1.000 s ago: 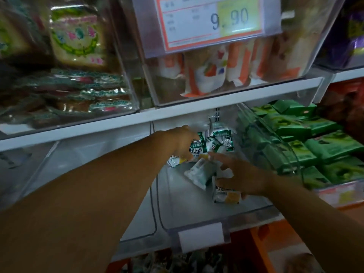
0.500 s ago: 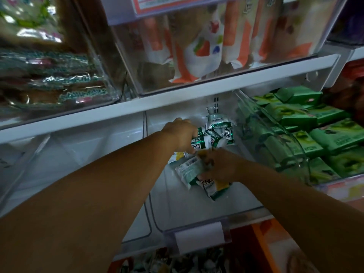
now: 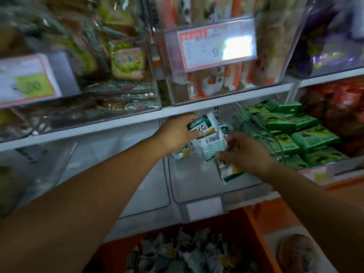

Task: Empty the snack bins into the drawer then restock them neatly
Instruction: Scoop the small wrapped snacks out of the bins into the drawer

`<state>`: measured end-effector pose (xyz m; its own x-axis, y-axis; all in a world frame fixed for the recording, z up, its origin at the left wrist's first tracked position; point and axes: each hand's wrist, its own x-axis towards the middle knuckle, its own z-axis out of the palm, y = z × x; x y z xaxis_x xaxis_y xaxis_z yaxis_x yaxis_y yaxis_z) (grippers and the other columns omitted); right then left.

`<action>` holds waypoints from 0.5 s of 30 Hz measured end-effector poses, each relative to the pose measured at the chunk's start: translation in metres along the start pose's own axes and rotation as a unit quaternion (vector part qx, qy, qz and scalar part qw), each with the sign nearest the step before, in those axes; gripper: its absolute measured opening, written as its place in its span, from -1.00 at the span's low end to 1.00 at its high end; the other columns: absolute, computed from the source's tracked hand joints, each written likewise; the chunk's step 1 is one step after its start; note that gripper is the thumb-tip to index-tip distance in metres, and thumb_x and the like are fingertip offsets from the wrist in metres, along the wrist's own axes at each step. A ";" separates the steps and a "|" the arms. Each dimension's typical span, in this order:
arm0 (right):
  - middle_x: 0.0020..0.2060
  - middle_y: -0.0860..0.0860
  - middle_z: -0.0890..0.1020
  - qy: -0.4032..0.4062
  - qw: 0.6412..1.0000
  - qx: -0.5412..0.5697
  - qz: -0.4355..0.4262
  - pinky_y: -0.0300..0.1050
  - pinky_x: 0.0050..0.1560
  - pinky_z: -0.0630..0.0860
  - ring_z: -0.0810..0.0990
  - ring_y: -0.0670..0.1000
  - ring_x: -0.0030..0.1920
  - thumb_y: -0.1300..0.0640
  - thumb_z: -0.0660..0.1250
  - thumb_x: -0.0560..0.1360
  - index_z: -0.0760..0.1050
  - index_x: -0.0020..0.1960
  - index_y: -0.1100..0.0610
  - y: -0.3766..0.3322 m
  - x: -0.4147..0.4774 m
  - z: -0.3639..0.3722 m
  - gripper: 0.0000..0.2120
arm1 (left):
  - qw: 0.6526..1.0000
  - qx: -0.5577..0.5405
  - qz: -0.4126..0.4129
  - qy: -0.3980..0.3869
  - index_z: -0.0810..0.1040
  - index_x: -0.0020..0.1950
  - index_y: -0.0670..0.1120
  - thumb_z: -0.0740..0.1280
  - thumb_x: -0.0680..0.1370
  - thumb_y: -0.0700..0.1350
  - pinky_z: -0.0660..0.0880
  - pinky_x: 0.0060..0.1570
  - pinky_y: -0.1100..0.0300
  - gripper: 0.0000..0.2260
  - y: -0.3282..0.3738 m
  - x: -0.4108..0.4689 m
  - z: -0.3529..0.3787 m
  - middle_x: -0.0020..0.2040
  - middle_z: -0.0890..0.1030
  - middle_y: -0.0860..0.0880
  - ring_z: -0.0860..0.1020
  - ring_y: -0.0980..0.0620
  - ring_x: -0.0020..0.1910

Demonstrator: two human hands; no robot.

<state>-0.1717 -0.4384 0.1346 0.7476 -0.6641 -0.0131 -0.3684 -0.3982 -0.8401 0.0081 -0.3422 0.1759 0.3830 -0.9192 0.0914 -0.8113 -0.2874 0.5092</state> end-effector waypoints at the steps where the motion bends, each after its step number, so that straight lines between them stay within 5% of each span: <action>1: -0.20 -0.05 0.52 0.009 1.000 0.021 -0.007 -0.46 -0.46 0.35 0.47 -0.12 -0.26 0.06 0.49 0.43 0.41 -0.01 0.09 -0.007 -0.014 -0.003 -0.71 | 1.000 -0.022 0.007 0.009 0.52 0.29 -0.09 0.41 0.55 -0.07 0.50 0.10 0.13 -0.67 0.006 -0.015 -0.007 0.18 0.61 -0.05 0.57 -0.03 0.14; 4: -0.18 -0.04 0.50 0.009 0.998 0.047 -0.036 -0.49 -0.36 0.35 0.47 -0.18 -0.18 0.07 0.49 0.42 0.40 -0.04 0.08 -0.021 -0.059 -0.004 -0.72 | 0.997 -0.071 0.007 0.035 0.54 0.29 -0.02 0.42 0.54 -0.03 0.51 -0.12 0.29 -0.68 0.019 -0.064 -0.018 0.13 0.63 0.00 0.60 0.05 0.01; 8: -0.22 -0.10 0.48 -0.039 0.998 0.025 -0.040 -0.56 -0.31 0.32 0.45 -0.41 -0.32 0.11 0.49 0.42 0.41 -0.09 0.07 -0.016 -0.112 0.013 -0.75 | 0.999 -0.045 -0.014 0.010 0.49 0.35 0.05 0.41 0.54 0.02 0.47 -0.10 0.29 -0.61 0.020 -0.127 -0.004 0.23 0.57 0.00 0.60 0.10 -0.04; 11: -0.19 -0.09 0.54 -0.081 0.996 -0.023 -0.025 -0.51 -0.28 0.36 0.49 -0.32 -0.28 0.07 0.50 0.40 0.44 -0.06 0.02 0.001 -0.142 0.028 -0.75 | 0.999 -0.045 -0.015 -0.021 0.51 0.32 0.07 0.41 0.54 0.01 0.43 -0.23 0.44 -0.65 0.015 -0.174 0.018 0.15 0.58 0.07 0.56 0.24 -0.20; 15: -0.23 -0.06 0.46 -0.176 0.979 -0.095 0.039 -0.19 -0.16 0.41 0.42 -0.13 -0.24 0.06 0.51 0.41 0.35 -0.14 -0.04 0.046 -0.162 0.064 -0.70 | 0.996 0.038 0.010 -0.080 0.47 0.37 0.09 0.40 0.53 0.05 0.43 -0.06 0.22 -0.59 -0.015 -0.227 0.056 0.22 0.56 0.07 0.52 0.12 0.01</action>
<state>-0.2743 -0.3081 0.0635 0.8448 -0.4512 -0.2876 -0.5032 -0.4874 -0.7136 -0.0914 -0.1440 0.0997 0.2969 -0.9541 -0.0398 -0.8516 -0.2834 0.4409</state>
